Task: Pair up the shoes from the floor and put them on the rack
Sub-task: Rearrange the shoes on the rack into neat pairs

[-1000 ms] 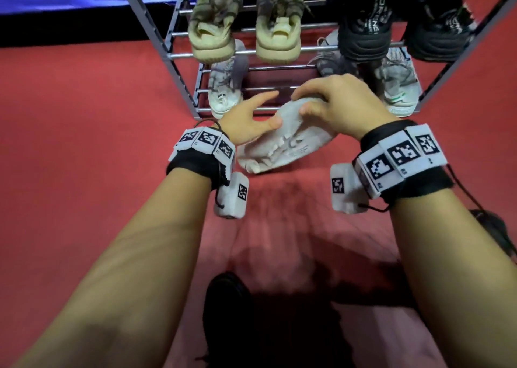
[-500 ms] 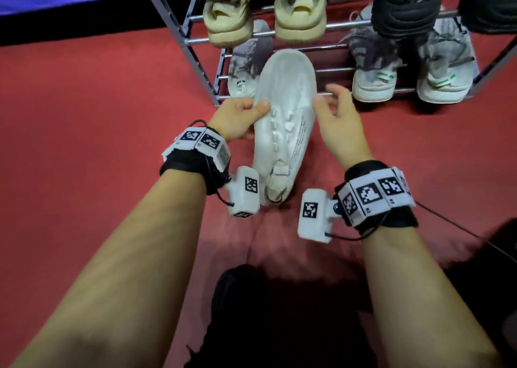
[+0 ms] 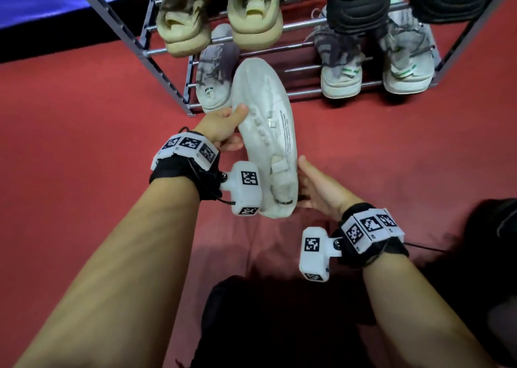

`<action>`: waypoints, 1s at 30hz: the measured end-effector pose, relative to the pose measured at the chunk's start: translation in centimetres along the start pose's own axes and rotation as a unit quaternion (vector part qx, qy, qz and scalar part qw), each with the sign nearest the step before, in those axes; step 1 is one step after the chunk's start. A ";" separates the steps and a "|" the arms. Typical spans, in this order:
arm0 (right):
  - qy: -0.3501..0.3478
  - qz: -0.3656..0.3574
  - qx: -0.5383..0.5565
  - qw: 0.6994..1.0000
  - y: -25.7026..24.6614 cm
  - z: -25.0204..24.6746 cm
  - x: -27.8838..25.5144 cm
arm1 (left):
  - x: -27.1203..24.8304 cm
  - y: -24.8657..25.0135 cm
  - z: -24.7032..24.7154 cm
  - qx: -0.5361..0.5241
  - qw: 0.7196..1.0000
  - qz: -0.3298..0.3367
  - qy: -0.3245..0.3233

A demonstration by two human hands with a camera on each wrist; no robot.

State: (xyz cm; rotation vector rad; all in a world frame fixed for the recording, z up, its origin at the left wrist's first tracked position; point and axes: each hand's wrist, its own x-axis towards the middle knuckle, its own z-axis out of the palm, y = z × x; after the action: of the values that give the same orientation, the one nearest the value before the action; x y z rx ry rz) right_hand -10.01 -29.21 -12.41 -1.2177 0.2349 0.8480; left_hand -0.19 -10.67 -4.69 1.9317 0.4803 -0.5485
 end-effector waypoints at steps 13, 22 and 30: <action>0.065 -0.144 0.185 0.970 0.8 0.4 0.6 | -1.4 1.3 -0.1 -0.006 0.999 0.001 0.034; 0.148 -0.180 0.174 0.957 -1.6 0.2 1.9 | 1.2 -1.4 1.6 -0.038 0.997 0.011 0.068; 0.161 -0.198 0.127 0.958 -5.2 -1.4 4.4 | 4.9 -0.9 -1.6 0.057 0.979 0.062 0.187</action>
State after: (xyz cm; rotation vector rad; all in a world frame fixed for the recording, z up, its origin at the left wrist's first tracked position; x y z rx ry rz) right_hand -3.13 -29.01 -11.70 -1.1053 0.3381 0.2583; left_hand 3.54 -8.39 -7.55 2.1691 0.5682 -0.1310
